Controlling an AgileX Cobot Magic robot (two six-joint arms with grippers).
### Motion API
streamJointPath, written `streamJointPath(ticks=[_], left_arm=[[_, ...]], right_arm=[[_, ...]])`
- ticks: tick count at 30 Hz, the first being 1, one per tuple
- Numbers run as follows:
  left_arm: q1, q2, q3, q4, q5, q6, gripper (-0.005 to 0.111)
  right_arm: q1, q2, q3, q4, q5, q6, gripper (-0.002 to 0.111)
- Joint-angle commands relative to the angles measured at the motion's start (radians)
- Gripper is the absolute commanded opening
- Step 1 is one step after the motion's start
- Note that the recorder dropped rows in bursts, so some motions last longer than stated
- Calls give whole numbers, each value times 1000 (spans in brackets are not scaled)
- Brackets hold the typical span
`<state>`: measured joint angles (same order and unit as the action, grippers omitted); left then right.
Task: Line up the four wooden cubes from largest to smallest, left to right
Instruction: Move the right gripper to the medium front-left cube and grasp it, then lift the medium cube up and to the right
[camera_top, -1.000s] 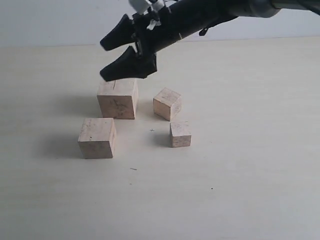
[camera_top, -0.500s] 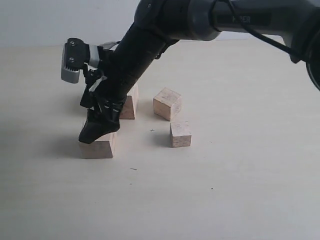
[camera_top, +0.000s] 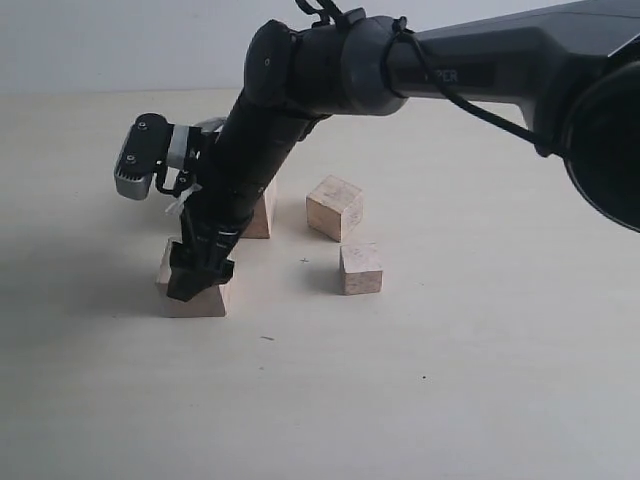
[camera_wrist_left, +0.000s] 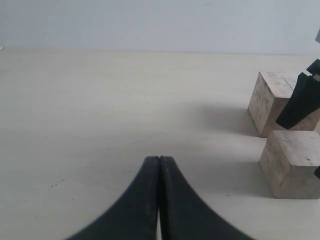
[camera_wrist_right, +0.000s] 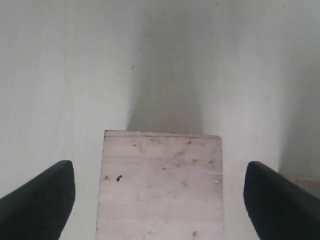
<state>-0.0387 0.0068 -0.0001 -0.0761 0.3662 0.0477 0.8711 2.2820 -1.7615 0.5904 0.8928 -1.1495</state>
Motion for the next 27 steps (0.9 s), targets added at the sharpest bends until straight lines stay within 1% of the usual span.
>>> streamJointPath(ticks=[1,8,10,11,13,19,23,27], left_arm=[[4,-7,0,3,-14,-1,0],[4,-7,0,3,-14,-1,0],[4,-7,0,3,-14,-1,0],[4,-7,0,3,-14,-1,0],[4,-7,0,3,-14,-1,0],[4,-7,0,3,-14,-1,0],[4,-7,0,3,-14,-1,0],[4,-7,0,3,-14,-1,0]], right_arm=[[2,15,1,-7,-5,10,85],[2,56,1,-5,1,35,85],[2,57,1,-5,3,39,82],[2,53,1,-5,6,50,78],[2,32,1,-7,8,55,64],[2,-81,1,-7,76,55,1],[2,-159,1,-30,85,62,0],[-1,-234,1,-159,85,67,0]])
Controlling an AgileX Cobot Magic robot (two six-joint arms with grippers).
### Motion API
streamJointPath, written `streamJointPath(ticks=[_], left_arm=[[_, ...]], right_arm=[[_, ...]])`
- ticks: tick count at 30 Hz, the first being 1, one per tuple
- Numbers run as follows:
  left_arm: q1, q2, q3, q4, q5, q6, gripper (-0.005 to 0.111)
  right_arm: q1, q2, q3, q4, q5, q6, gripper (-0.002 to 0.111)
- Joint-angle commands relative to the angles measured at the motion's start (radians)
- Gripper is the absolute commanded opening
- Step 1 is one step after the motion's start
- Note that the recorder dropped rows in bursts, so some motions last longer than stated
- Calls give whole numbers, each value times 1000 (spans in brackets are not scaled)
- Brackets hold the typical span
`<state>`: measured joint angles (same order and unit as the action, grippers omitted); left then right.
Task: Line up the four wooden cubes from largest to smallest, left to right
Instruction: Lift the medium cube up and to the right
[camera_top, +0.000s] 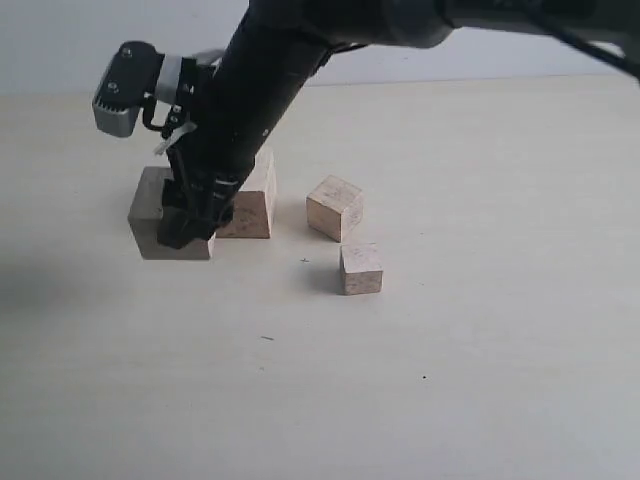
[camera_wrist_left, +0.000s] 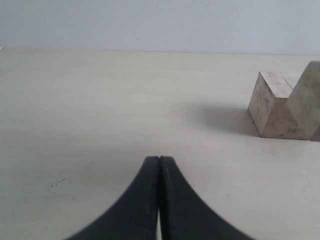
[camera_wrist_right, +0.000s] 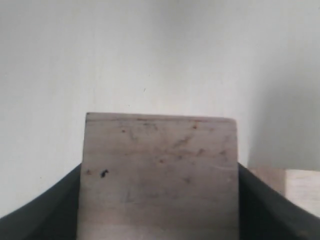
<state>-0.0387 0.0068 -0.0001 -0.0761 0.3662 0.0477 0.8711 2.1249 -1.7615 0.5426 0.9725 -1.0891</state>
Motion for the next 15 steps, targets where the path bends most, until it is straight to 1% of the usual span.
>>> streamJointPath(ticks=[1,5,9,12,15], left_arm=[[4,-7,0,3,-14,-1,0],[4,-7,0,3,-14,-1,0],[4,-7,0,3,-14,-1,0],[4,-7,0,3,-14,-1,0],[4,-7,0,3,-14,-1,0]], right_arm=[[-8,-88,1,-145,-3,22,0],[-71,-111,1,-172,-37,45,0],[-181,-111,1,-164,-66,45,0],[-273,-108,1,-103,-127,42,0],[-351,-91,1,40,-186,-6,0]])
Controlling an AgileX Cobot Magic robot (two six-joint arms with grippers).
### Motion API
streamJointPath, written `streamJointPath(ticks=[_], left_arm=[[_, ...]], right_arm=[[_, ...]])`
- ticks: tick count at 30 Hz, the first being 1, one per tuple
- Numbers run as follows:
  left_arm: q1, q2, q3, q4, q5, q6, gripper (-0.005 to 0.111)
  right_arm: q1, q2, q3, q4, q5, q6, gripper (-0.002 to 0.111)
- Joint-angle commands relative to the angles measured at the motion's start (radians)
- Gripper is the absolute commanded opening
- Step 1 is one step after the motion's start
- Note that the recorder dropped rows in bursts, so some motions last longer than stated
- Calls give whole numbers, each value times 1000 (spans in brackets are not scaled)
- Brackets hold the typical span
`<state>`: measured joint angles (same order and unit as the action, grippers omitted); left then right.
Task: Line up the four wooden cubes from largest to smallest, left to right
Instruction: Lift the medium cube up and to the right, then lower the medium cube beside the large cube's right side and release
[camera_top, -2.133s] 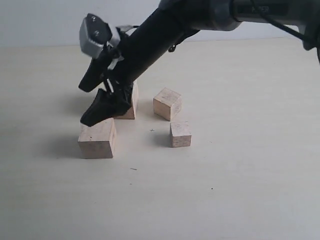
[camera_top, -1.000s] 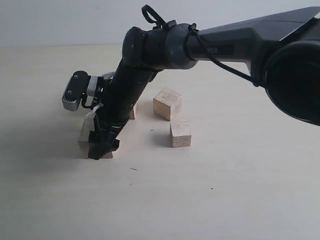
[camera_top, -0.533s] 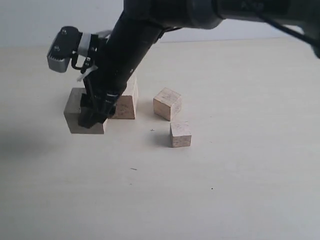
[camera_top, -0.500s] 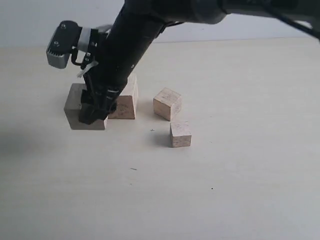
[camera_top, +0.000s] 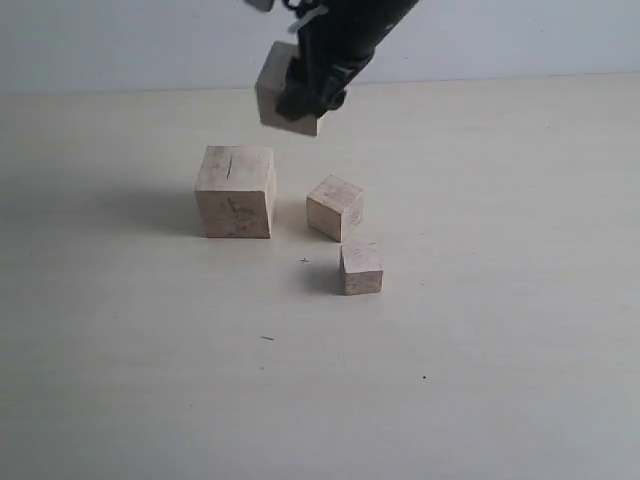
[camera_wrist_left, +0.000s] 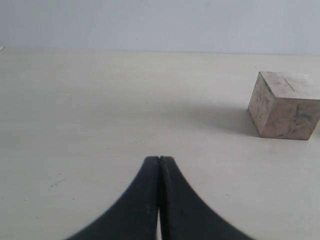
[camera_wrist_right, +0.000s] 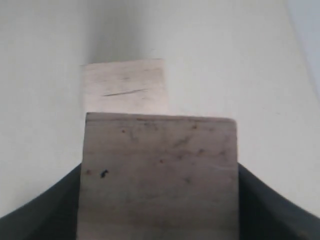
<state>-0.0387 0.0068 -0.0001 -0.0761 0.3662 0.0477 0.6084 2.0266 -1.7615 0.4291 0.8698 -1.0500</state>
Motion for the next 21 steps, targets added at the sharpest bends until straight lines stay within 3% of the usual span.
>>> streamJointPath(ticks=[1,7,11,21], left_arm=[[4,-7,0,3,-14,-1,0],[4,-7,0,3,-14,-1,0],[4,-7,0,3,-14,-1,0],[4,-7,0,3,-14,-1,0]], right_arm=[[-109,18,1,214,-91,-82,0],[-162,126,1,483,-96,-336,0],[-162,213,1,521,-102,-454,0],[-162,307,1,528,-62,-475,0]])
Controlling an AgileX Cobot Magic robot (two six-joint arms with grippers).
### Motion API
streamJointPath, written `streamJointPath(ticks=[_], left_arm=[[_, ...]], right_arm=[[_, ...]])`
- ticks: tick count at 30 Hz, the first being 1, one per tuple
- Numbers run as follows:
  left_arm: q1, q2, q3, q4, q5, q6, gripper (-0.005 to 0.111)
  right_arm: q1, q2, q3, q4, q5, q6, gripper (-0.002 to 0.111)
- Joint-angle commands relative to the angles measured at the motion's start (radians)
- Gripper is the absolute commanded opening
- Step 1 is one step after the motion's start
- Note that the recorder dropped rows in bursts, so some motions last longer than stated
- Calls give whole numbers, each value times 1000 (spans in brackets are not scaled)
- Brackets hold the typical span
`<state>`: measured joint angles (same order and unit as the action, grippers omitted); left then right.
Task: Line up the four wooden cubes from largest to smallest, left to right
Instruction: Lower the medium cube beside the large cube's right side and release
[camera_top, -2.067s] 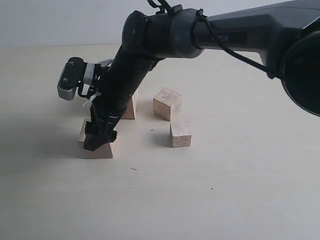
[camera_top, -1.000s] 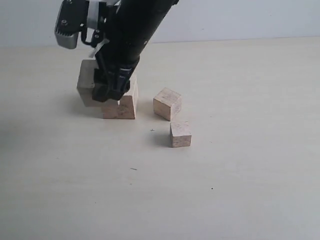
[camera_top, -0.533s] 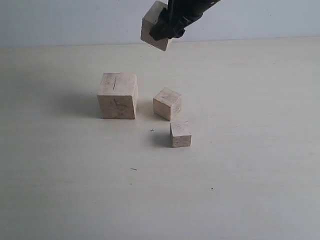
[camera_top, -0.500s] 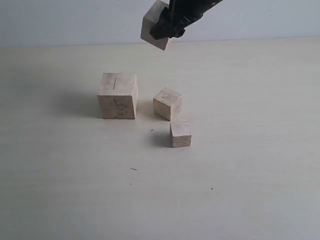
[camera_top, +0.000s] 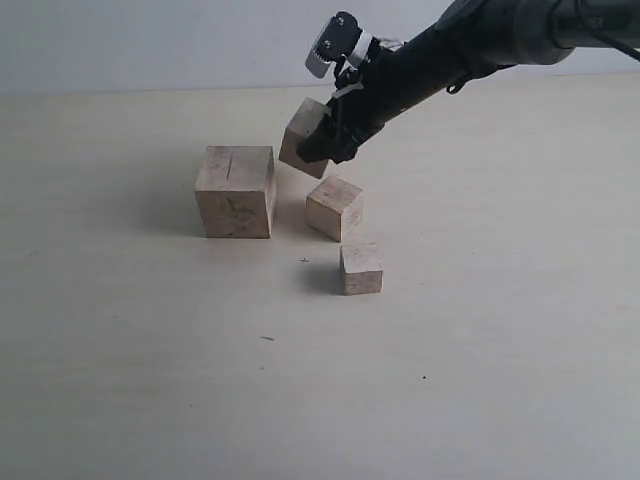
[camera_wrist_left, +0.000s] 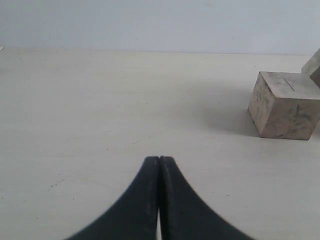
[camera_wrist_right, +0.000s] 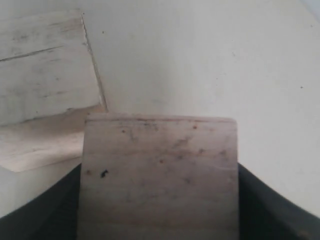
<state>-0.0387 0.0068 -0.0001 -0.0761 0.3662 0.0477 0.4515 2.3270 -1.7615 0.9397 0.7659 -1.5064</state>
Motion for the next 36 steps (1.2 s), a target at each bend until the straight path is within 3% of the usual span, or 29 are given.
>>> streamJointPath(ticks=[1,12,36], left_arm=[[4,-7,0,3,-14,-1,0],[4,-7,0,3,-14,-1,0],[4,-7,0,3,-14,-1,0]], right_arm=[[-5,7,1,-1,60,-21,0],[-5,7,1,-86,253,-55,0],[54,45,1,-54,171,-155,0]])
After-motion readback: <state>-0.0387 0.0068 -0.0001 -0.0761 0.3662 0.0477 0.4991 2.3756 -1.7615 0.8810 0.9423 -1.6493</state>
